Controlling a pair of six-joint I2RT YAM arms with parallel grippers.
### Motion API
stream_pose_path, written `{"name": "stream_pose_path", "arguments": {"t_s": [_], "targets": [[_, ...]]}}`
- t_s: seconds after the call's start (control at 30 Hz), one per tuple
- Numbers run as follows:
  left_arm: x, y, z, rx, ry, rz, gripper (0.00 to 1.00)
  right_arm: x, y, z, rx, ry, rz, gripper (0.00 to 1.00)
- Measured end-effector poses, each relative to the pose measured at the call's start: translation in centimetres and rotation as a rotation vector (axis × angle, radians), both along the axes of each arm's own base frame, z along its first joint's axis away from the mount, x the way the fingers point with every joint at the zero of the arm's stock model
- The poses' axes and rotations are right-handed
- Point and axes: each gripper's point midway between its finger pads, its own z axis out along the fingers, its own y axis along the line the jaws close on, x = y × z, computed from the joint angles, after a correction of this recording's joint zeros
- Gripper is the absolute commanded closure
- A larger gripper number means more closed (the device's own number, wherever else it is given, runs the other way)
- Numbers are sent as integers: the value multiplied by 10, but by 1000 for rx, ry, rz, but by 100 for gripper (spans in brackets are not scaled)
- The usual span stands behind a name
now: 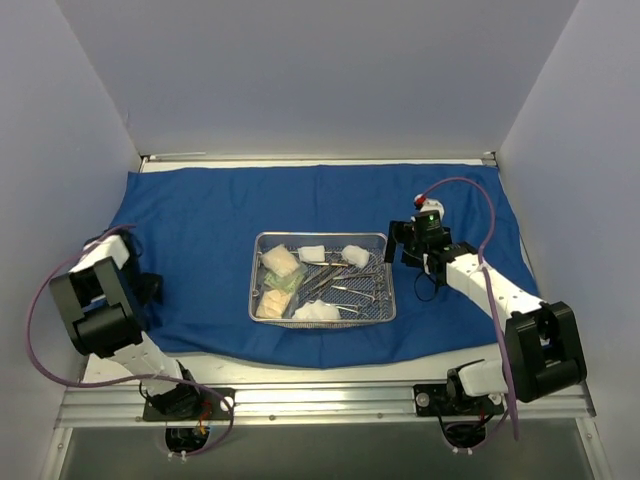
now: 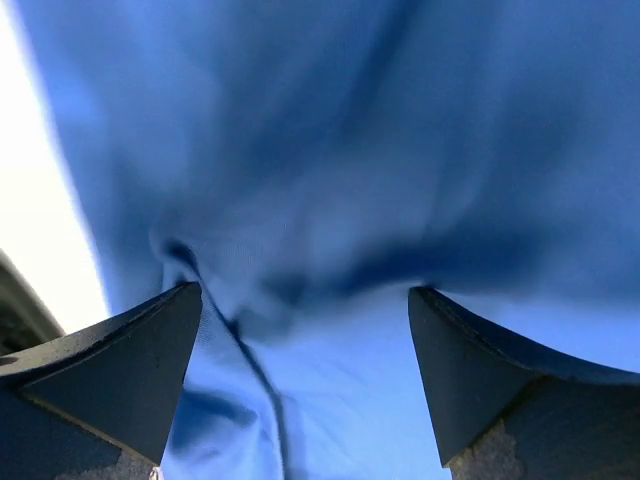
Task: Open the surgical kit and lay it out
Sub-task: Smooth out the surgical kit at the center of the board.
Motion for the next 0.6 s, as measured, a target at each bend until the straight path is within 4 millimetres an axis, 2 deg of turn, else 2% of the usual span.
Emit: {"name": "stream_pose_path", "arguments": {"t_s": [0.1,0.23,0.4,0.6], "targets": [[-48,29,1,3,13,201,6,1,-2,-3,4,8,-5,0],[-108,37,12,30,80,363,6,4,1,-12,24,28,-2,0],[-148,42,47,113,87,546,6,6,4,-15,49,34,1,0],[-160,60,98,298,-35,704,6,7,3,-15,63,37,-8,0]]}}
